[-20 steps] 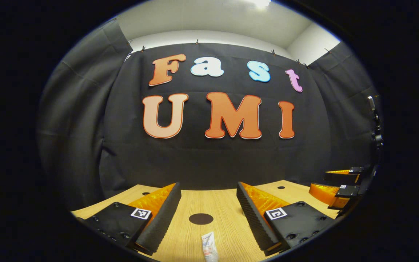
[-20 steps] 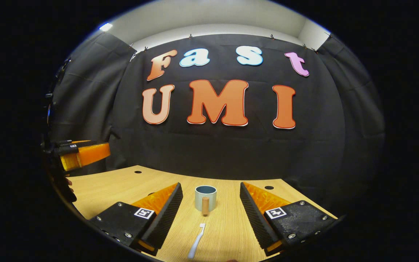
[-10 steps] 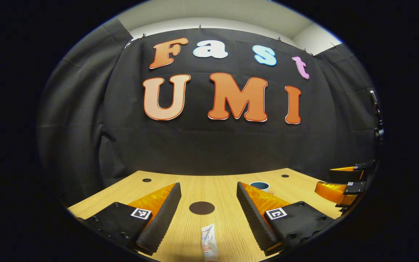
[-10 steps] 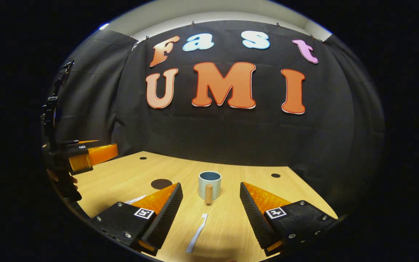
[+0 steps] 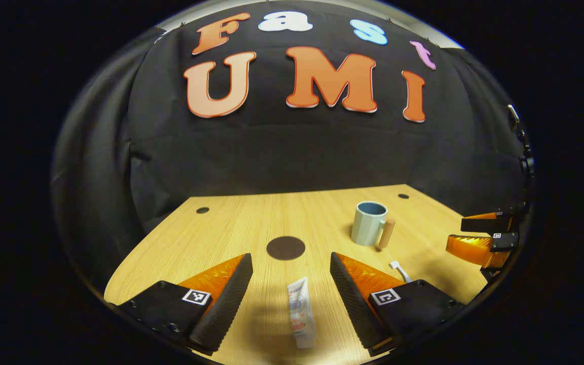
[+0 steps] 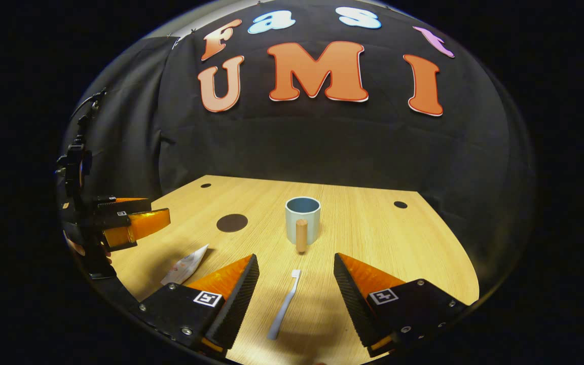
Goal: Put the toothbrush and toothpaste on the desktop into the cup, then pick up the cup and place it on the coaster on the desktop.
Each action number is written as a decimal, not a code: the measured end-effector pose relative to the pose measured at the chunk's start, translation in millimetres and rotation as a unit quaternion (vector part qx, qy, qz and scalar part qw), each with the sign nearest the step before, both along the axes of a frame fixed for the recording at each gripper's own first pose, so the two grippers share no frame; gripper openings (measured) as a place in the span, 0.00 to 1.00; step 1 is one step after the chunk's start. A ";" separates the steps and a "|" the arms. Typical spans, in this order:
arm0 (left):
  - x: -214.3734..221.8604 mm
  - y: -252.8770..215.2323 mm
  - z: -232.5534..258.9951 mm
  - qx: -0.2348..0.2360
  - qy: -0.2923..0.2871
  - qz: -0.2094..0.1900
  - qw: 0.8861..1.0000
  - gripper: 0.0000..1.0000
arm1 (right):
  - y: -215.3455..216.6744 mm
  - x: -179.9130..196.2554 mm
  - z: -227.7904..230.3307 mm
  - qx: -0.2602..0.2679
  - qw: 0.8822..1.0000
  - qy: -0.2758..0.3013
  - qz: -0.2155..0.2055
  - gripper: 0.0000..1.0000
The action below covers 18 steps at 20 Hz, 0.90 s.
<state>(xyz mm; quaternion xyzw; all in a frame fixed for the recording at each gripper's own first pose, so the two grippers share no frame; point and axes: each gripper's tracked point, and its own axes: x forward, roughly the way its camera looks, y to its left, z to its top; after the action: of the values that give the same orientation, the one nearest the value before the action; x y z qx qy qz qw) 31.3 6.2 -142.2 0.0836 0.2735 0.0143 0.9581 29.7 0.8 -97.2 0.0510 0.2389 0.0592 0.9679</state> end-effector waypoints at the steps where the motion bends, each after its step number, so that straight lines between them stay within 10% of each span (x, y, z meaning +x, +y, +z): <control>1: 2.2 -2.2 -4.6 -0.003 0.014 -0.001 1.000 0.99 | 1.2 0.6 -5.3 -0.001 1.000 0.014 0.003 0.89; 12: -17.0 8.5 -85.4 -0.050 0.182 0.004 0.982 1.00 | 22.4 -3.7 -70.2 -0.036 0.987 0.148 0.045 0.83; 18: -29.5 10.7 -123.0 -0.046 0.245 0.023 0.968 0.82 | 27.8 -8.4 -110.4 -0.065 0.973 0.212 0.056 0.68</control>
<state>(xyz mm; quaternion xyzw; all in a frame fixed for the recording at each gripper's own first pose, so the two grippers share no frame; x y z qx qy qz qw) 1.8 16.9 -265.2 0.0337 0.5026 0.0029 0.8639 21.2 28.6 -207.6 -0.0142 0.4445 0.0856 0.8916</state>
